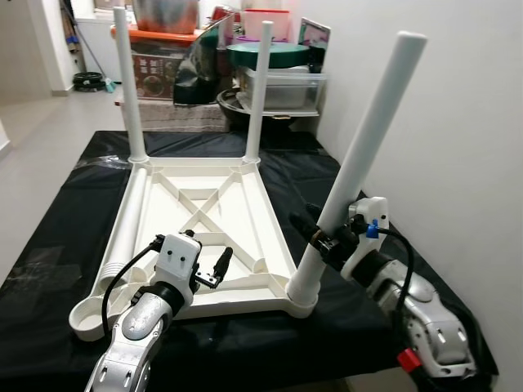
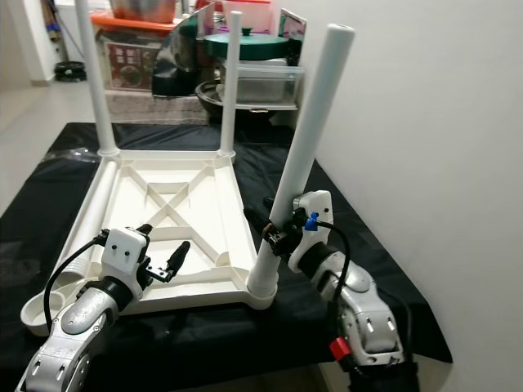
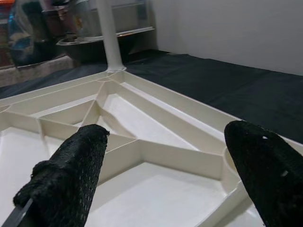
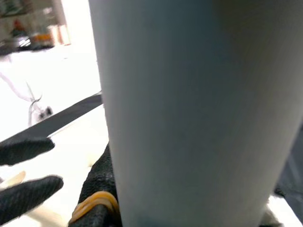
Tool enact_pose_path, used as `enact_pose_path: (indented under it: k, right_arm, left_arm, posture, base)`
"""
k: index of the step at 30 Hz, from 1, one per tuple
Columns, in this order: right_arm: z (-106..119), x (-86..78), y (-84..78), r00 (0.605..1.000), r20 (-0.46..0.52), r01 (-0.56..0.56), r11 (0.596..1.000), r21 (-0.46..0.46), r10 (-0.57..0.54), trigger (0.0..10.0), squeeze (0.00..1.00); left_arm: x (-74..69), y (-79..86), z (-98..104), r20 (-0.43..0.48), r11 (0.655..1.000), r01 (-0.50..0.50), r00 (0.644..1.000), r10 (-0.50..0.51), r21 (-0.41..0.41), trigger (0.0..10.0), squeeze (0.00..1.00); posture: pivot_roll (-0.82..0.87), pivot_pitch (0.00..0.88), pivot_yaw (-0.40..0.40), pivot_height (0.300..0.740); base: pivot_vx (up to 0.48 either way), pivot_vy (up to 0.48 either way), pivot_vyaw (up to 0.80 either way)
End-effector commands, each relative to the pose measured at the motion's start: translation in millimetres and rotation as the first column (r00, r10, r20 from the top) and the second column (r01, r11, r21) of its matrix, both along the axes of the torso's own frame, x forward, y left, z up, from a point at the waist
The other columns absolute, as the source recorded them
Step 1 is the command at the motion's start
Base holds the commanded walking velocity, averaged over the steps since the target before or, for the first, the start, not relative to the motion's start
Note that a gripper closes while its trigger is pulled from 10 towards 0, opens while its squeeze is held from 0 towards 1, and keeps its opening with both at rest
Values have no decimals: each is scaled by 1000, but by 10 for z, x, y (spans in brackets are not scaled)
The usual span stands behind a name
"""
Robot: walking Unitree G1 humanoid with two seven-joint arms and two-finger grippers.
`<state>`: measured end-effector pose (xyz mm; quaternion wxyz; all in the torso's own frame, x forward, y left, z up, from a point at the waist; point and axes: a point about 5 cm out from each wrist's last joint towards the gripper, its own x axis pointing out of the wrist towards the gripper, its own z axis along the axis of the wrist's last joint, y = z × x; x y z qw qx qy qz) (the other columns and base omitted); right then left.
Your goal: Building children table
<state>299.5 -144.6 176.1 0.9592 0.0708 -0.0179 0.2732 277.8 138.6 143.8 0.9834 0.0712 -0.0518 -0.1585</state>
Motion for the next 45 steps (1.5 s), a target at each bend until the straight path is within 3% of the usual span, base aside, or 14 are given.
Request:
enact_pose_path:
  k: [1, 2, 5, 6, 8, 14, 19, 32, 45]
  right_arm:
    - [-427, -45, 35, 980, -193, 44, 998, -54, -54, 10000, 0]
    - [-524, -34, 7, 959, -241, 130, 988, -86, -147, 10000, 0]
    - [-597, -21, -36, 935, -275, 204, 973, -107, -226, 10000, 0]
    - [-658, -12, -92, 908, -285, 270, 950, -160, -306, 10000, 0]
    - [-658, -12, -92, 908, -285, 270, 950, -160, -306, 10000, 0]
    - [-724, 47, -136, 835, -265, 392, 860, -327, -482, 10000, 0]
    - [-723, 92, -110, 804, -236, 442, 814, -376, -546, 10000, 0]
    - [-828, 104, -232, 654, -332, 610, 733, -300, -680, 10000, 0]
    - [-832, 105, -199, 648, -299, 616, 712, -335, -701, 10000, 0]
  left_arm:
    - [-3, 1, -66, -24, 1000, 3, 1000, -2, 16, 10000, 0]
    - [0, 18, -70, -25, 1000, -1, 1000, 2, 22, 10000, 0]
    - [3, 31, -71, -25, 1000, -5, 1000, 5, 26, 10000, 0]
    - [6, 36, -66, -23, 1000, -9, 1000, 10, 27, 10000, 0]
    - [6, 36, -66, -23, 1000, -9, 1000, 10, 27, 10000, 0]
    - [4, 30, -66, -19, 999, -17, 1000, 18, 29, 10000, 0]
    - [10, 38, -59, -16, 999, -25, 1000, 25, 30, 10000, 0]
    - [6, 58, -81, -23, 999, -36, 999, 36, 27, 10000, 0]
    - [22, 53, -77, -21, 999, -34, 999, 34, 28, 10000, 0]
  posture:
    - [51, 0, -94, 740]
    - [48, 0, -93, 740]
    - [48, 0, -93, 740]
    - [52, 0, -98, 740]
    - [52, 0, -98, 740]
    - [57, 0, -104, 740]
    - [62, 0, -107, 740]
    - [61, 0, -106, 740]
    - [62, 0, -104, 740]
  base:
    - [0, 0, 0]
    - [0, 0, 0]
    - [0, 0, 0]
    - [0, 0, 0]
    - [0, 0, 0]
    - [0, 0, 0]
    - [0, 0, 0]
    - [0, 0, 0]
    - [0, 0, 0]
